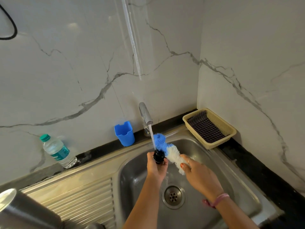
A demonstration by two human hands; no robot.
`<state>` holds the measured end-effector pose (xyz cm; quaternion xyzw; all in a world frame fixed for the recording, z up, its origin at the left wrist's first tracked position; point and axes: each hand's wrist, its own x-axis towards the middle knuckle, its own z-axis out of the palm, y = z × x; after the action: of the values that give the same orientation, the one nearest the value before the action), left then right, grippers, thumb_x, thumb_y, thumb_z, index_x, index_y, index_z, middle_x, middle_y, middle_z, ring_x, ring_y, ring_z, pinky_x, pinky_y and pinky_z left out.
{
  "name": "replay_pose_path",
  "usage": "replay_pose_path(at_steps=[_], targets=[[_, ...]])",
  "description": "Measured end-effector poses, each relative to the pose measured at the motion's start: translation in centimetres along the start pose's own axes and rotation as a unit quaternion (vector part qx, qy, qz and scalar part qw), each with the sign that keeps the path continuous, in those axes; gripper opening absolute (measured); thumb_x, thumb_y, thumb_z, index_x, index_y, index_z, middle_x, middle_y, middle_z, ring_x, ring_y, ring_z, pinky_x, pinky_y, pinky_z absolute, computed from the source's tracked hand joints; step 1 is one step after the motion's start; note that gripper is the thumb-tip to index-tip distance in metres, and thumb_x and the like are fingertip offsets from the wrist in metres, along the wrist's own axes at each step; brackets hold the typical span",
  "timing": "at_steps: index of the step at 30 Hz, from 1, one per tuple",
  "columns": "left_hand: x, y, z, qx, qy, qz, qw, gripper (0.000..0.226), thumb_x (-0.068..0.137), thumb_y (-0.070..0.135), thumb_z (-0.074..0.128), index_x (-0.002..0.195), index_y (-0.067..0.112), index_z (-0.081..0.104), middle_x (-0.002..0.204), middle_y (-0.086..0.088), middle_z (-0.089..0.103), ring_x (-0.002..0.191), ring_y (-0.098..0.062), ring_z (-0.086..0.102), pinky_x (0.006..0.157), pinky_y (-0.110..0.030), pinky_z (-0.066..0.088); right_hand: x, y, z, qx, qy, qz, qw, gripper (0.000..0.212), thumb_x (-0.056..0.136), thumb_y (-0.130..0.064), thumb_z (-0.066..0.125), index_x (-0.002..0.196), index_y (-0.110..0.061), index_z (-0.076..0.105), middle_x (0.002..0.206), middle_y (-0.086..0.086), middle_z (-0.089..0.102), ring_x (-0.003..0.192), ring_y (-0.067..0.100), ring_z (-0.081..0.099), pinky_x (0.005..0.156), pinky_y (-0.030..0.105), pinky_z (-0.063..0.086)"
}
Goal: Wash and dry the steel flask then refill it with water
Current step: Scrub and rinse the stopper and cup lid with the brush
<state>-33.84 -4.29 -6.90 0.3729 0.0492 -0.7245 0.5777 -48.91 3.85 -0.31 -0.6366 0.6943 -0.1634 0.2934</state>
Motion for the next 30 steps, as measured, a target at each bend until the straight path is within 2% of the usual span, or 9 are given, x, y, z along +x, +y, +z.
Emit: replay_pose_path(at_steps=[2,5,10,13,18,21,24,27,30], targets=[[0.4,0.6,-0.1,-0.014,0.014,0.011,1.0,0.039,0.095,0.025,0.053,0.125,0.0,0.057,0.121,-0.022,0.063,0.086,-0.022,0.059,0.059,-0.022,0.05,-0.7,0.3,-0.1,-0.021,0.003,-0.014,1.0,0.045,0.102,-0.044,0.03,0.146,-0.044,0.027,0.099,-0.007,0.066,0.077,0.005,0.062,0.072,0.026,0.053],[0.9,1.3,-0.5,-0.032,0.018,0.02,0.999,0.039,0.095,0.025,0.054,0.126,0.002,0.055,0.13,-0.027,0.057,0.091,-0.024,0.059,0.057,-0.022,0.053,-1.0,1.3,-0.2,-0.038,0.006,0.002,0.999,0.044,0.101,-0.044,0.031,0.145,-0.042,0.031,0.104,-0.006,0.067,0.087,0.009,0.063,0.08,0.03,0.054],[0.3,0.7,0.2,-0.007,-0.014,0.0,1.0,0.034,0.096,0.025,0.055,0.123,0.004,0.056,0.125,-0.024,0.057,0.091,-0.024,0.058,0.059,-0.023,0.054,0.5,0.4,0.2,-0.009,0.016,0.021,1.0,0.046,0.101,-0.045,0.031,0.146,-0.042,0.029,0.105,-0.005,0.067,0.091,0.012,0.063,0.081,0.033,0.053],[0.5,0.9,0.5,-0.004,-0.005,0.005,1.0,0.036,0.096,0.024,0.055,0.125,0.003,0.057,0.12,-0.022,0.06,0.087,-0.023,0.058,0.059,-0.024,0.053,0.4,-0.3,0.2,-0.006,0.028,-0.004,1.0,0.045,0.102,-0.044,0.031,0.147,-0.041,0.027,0.088,-0.01,0.063,0.08,0.008,0.063,0.072,0.028,0.053],[1.0,2.0,-0.3,0.002,0.023,0.011,1.0,0.037,0.096,0.024,0.058,0.126,0.002,0.059,0.123,-0.024,0.061,0.086,-0.022,0.061,0.062,-0.023,0.054,-2.5,-0.3,-0.2,-0.052,0.029,-0.032,0.998,0.044,0.101,-0.046,0.031,0.145,-0.045,0.028,0.096,-0.004,0.067,0.083,0.01,0.062,0.076,0.025,0.05],[0.9,1.5,-0.5,0.019,0.016,0.004,1.0,0.037,0.095,0.024,0.06,0.124,0.002,0.059,0.125,-0.026,0.06,0.085,-0.022,0.062,0.06,-0.023,0.056,-2.5,-0.1,-0.1,-0.07,0.04,-0.017,0.997,0.043,0.102,-0.045,0.031,0.145,-0.046,0.027,0.098,-0.003,0.068,0.087,0.013,0.064,0.076,0.027,0.05],[0.2,0.7,-0.5,0.045,0.003,-0.007,0.999,0.033,0.093,0.021,0.062,0.121,0.003,0.06,0.12,-0.025,0.061,0.085,-0.021,0.062,0.065,-0.023,0.054,-0.5,-0.3,-0.1,-0.04,0.037,-0.003,0.999,0.043,0.102,-0.043,0.031,0.145,-0.043,0.029,0.094,-0.004,0.069,0.082,0.011,0.064,0.074,0.031,0.054],[0.0,0.9,-0.4,0.049,0.013,0.001,0.999,0.033,0.092,0.021,0.066,0.119,0.003,0.06,0.12,-0.024,0.062,0.087,-0.021,0.062,0.069,-0.024,0.053,0.3,-0.5,-0.6,-0.027,0.035,-0.012,0.999,0.044,0.102,-0.043,0.031,0.146,-0.043,0.028,0.086,-0.008,0.064,0.071,0.003,0.06,0.065,0.024,0.052],[0.3,1.8,-0.8,0.048,0.026,0.014,0.998,0.036,0.092,0.023,0.067,0.122,0.002,0.062,0.122,-0.023,0.063,0.088,-0.021,0.064,0.069,-0.024,0.055,-1.1,-0.2,-0.9,-0.059,0.037,-0.038,0.997,0.045,0.102,-0.045,0.03,0.146,-0.044,0.026,0.091,-0.008,0.067,0.074,0.004,0.062,0.069,0.025,0.054]])
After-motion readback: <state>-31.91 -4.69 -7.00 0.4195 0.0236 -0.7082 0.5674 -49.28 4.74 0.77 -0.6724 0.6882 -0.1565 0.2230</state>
